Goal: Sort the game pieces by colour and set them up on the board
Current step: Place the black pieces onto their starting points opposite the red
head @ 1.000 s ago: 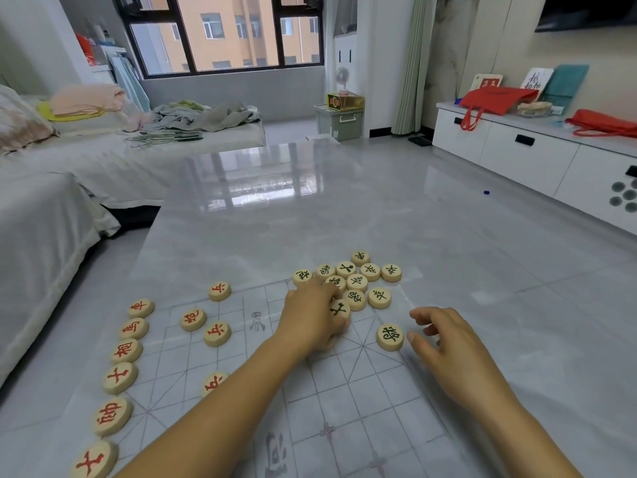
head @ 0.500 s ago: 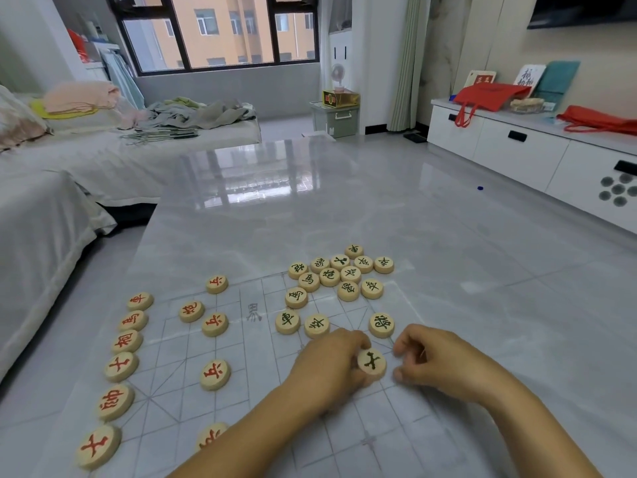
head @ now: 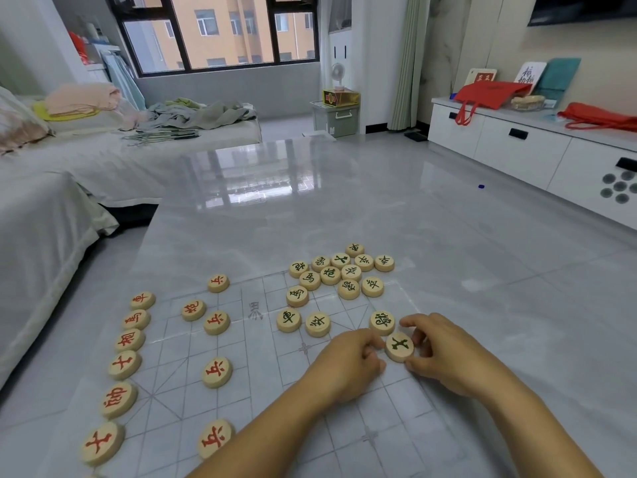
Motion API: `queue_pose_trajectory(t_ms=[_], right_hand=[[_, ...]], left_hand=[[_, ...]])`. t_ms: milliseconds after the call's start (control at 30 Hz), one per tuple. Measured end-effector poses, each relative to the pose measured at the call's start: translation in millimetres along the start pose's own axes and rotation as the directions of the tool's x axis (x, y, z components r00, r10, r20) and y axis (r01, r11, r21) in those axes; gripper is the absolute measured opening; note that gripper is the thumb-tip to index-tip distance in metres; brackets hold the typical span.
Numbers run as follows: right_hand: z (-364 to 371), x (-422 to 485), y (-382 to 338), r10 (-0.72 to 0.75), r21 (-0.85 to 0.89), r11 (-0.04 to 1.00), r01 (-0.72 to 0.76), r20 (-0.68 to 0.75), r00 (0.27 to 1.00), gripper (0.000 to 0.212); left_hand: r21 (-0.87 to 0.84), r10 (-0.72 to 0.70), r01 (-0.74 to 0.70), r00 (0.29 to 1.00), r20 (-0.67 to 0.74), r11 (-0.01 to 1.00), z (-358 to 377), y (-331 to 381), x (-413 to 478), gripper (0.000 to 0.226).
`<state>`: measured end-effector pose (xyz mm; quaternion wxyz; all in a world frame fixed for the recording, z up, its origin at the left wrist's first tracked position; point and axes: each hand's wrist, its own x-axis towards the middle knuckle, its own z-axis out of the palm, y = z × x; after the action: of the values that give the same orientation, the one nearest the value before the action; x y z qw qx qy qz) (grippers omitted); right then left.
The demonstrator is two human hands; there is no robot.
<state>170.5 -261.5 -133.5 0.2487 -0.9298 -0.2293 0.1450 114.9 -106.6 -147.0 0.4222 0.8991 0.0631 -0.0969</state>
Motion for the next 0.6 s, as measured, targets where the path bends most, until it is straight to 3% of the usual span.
queue_pose_trajectory(t_ms=[267,500,600], right_hand=[[6,1,-5,0.028,0.025,0.999,-0.027,-0.031,0.999,0.031],[9,1,-6,0.049,0.012,0.999,-0.048,-0.045,0.998,0.03],[9,3,-6,0.043,0.002,0.999,-0.043,-0.041,0.998,0.028]], left_hand=[[-0.001,0.001,-0.001,0.966,-0.259,1.0,-44,-17,16,0.022],[0.224,0.058,0.036,0.914,-0.401,0.974,-80,-23,83,0.028],[0.33,0.106,0.024,0.923,-0.371,0.944,-85,-18,116,0.036]])
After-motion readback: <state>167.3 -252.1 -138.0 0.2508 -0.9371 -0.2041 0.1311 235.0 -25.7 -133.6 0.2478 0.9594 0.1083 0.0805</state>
